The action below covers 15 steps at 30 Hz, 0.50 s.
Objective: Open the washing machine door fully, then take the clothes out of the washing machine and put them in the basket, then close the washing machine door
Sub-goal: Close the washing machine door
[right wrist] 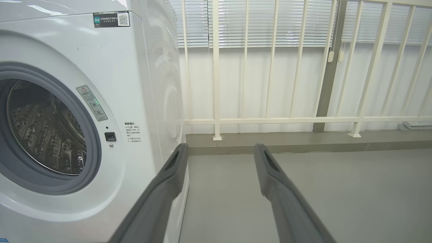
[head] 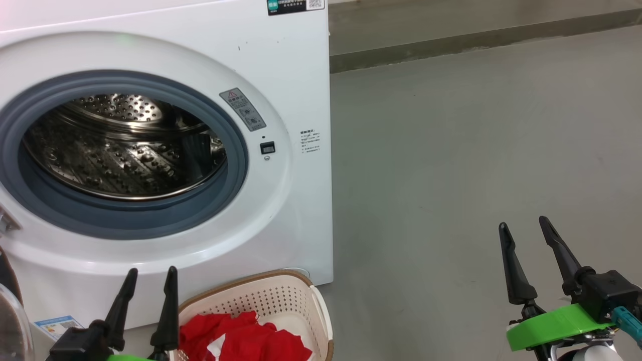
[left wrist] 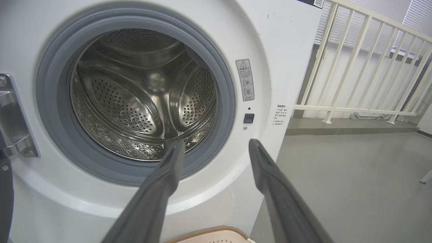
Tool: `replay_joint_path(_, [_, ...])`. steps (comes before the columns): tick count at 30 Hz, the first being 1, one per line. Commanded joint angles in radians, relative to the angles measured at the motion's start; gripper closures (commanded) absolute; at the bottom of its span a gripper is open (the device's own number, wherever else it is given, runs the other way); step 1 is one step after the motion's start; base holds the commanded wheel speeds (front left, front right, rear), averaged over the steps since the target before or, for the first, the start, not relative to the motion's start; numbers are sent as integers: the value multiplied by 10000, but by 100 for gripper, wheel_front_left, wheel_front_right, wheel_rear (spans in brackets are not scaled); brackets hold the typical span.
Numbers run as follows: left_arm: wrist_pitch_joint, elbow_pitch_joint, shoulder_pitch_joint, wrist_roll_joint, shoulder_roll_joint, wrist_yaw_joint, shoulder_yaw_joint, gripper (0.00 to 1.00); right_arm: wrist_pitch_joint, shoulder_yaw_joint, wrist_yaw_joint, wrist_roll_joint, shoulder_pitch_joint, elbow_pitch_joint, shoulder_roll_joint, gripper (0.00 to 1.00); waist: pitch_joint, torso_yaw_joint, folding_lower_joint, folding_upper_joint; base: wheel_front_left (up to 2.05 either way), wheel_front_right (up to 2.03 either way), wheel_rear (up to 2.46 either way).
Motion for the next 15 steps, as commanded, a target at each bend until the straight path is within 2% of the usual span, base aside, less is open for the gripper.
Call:
replay_joint_path(1, [-120,-252,-231,-17,194,-55,369,0,-63,274,63,1,-210,-254,-79,0,6,0,0,0,0,0,0])
replay_joint_path(8, [-120,-95,-330,150,222,-55,482,0,-63,305,63,-54,-226,-224,-79,0,20,-16,0,0,-16,16,0])
replay_joint_path(15, [-120,-60,-369,86,282,-55,425,0,-63,316,63,-97,-268,-201,-79,0,45,-58,0,0,-102,102,0])
